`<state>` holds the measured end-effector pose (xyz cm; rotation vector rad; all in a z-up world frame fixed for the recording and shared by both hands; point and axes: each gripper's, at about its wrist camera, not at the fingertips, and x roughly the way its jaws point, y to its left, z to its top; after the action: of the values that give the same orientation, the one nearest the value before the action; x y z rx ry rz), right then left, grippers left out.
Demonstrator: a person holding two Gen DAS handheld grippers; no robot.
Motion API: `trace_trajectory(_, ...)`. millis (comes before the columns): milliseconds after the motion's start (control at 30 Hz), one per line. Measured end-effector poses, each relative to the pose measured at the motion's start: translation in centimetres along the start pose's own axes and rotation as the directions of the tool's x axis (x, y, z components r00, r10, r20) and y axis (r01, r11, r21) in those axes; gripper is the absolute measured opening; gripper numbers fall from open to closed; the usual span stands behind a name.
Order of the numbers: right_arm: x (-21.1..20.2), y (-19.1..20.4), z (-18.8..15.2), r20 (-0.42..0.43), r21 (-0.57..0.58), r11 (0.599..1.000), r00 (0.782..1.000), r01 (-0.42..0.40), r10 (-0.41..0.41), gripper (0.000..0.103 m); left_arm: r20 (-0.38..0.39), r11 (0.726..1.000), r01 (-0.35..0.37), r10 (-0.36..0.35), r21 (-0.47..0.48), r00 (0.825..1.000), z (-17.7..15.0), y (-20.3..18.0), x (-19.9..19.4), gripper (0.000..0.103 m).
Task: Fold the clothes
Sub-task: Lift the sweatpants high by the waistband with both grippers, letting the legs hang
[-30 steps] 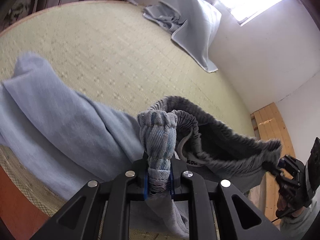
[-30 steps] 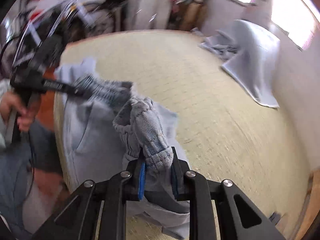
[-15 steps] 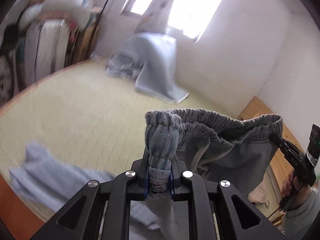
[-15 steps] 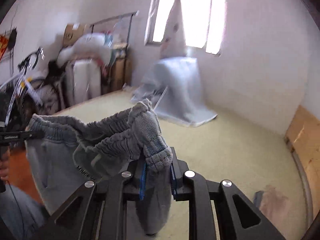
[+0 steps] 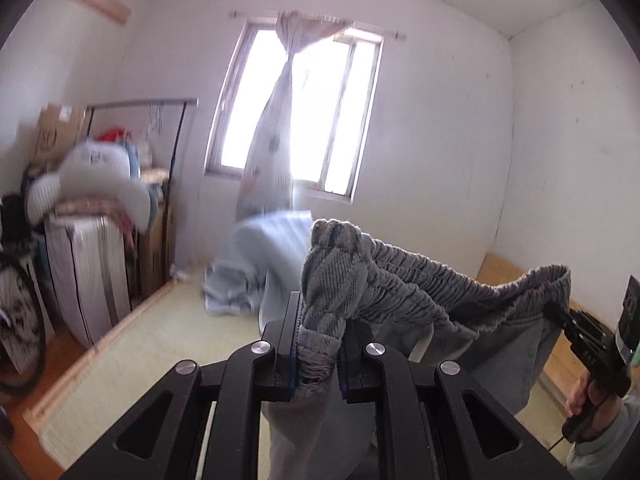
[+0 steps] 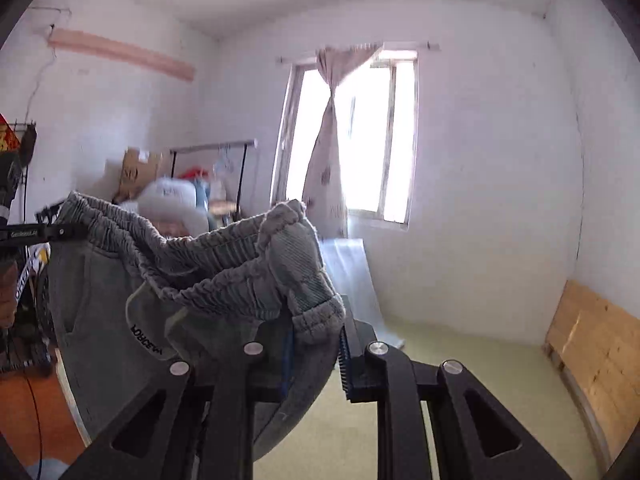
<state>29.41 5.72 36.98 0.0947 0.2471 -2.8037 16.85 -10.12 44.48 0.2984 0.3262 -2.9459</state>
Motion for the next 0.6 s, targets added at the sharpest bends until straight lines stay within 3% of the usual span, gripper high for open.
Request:
trace_trajectory(300,-5.5,0.6,12.6,0.178,-0.062,0.998,0.984,0.016,-0.005,0.018,0.152,1.000,-0.004,0.000,0.029,0.988,12.6,-0.5,-6.9,0.014)
trace_trajectory(467,-9.5,0.5,19.7,0.217,-0.105,0.994,0.976,0.036,-0.012,0.018,0.201,0.998,0.003,-0.015,0.061,0.979,18.0,-2.0,-10.3,0.014)
trace_trajectory(600,-12.4,-0.6,24.6,0.206,-0.072,0.997,0.978,-0.006,0.020,0.018,0.213,0.997,0.039,-0.051,0.062,0.976,20.9,-3.2,-12.1,0.014)
